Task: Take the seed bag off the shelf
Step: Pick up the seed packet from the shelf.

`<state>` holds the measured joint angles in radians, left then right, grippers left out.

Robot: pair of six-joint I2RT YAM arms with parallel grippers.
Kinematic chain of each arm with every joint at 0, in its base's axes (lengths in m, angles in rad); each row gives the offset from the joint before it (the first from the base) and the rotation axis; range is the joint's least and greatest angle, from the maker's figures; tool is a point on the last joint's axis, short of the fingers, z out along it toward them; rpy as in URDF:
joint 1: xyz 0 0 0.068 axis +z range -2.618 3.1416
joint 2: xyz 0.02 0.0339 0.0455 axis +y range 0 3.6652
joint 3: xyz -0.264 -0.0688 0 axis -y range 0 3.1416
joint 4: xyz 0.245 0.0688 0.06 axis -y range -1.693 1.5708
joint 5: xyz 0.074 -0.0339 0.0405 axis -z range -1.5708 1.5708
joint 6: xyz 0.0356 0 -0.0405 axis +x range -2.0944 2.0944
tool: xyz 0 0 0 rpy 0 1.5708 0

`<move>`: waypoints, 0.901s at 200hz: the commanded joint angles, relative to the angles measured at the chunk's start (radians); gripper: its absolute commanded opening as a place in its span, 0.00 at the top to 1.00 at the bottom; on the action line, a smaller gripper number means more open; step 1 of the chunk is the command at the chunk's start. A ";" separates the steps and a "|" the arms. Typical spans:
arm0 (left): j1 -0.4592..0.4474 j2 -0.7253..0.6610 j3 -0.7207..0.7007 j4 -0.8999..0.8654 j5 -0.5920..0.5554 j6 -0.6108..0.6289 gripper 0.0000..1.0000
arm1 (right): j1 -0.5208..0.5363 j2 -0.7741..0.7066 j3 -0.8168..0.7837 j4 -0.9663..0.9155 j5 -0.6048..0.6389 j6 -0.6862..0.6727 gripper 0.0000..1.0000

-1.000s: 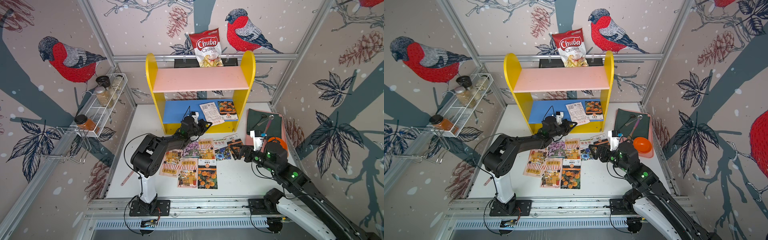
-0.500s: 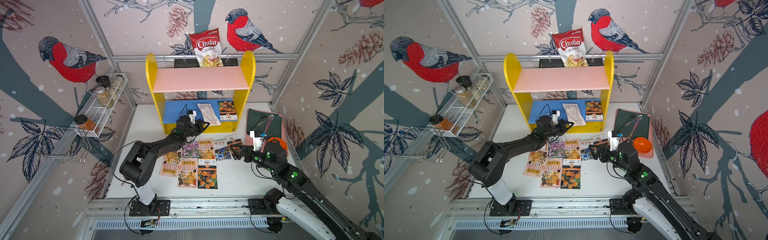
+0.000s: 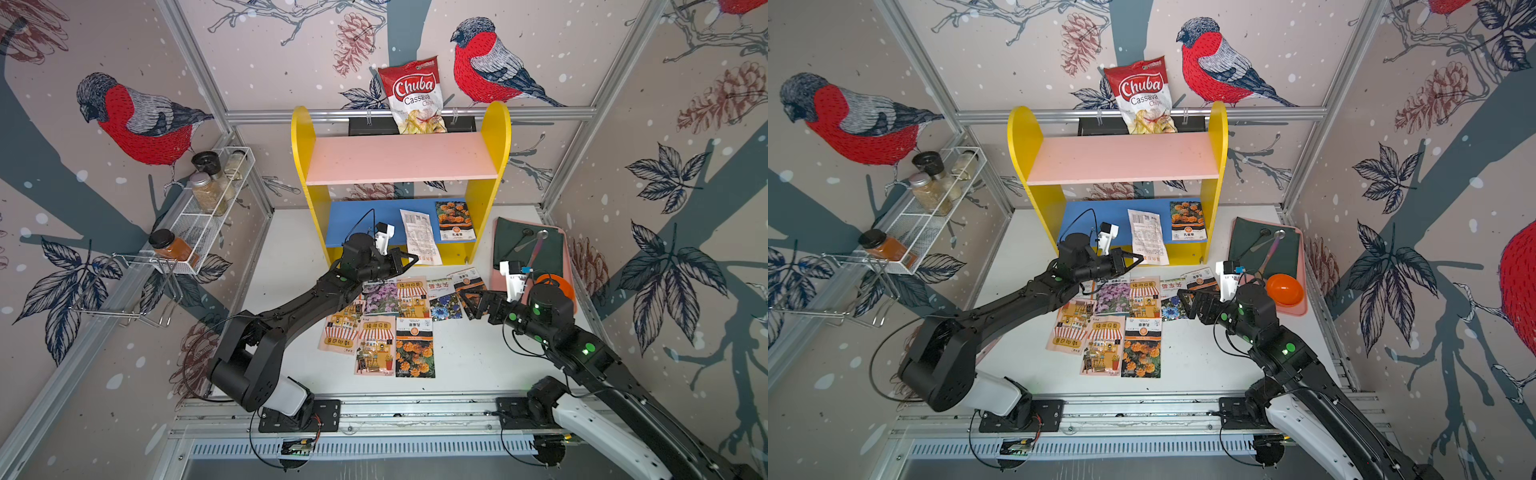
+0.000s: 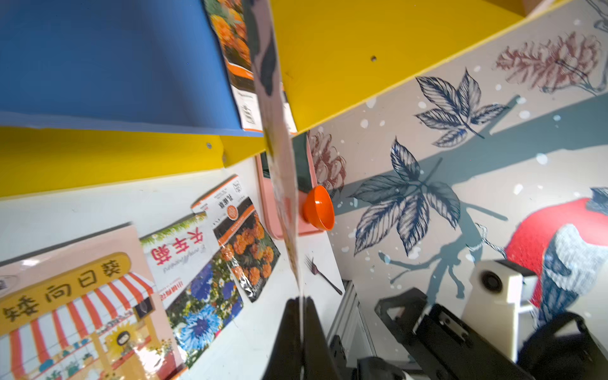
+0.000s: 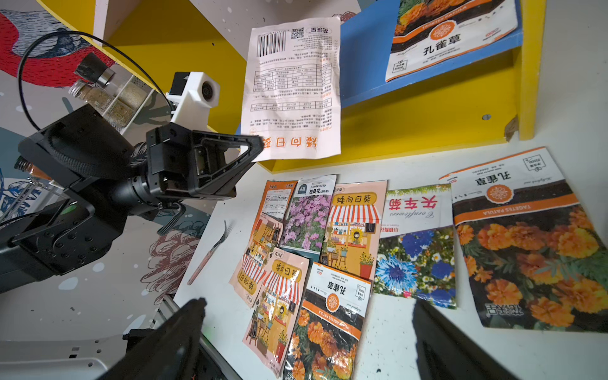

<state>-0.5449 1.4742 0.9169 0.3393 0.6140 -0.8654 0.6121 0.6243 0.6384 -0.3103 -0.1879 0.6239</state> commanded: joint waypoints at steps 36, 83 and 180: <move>-0.074 -0.096 -0.068 -0.037 0.051 0.051 1.00 | -0.022 -0.005 0.081 -0.085 0.005 -0.075 0.00; -0.103 -0.175 -0.212 0.052 0.018 -0.013 1.00 | -0.029 0.044 0.202 -0.258 -0.076 -0.155 0.00; -0.354 -0.117 -0.429 0.413 -0.162 -0.198 1.00 | -0.026 0.028 0.443 -0.625 -0.266 -0.228 0.00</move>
<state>-0.8455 1.3277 0.5133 0.5758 0.5190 -0.9977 0.5842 0.6514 1.0641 -0.8047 -0.4236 0.4183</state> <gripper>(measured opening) 0.057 0.996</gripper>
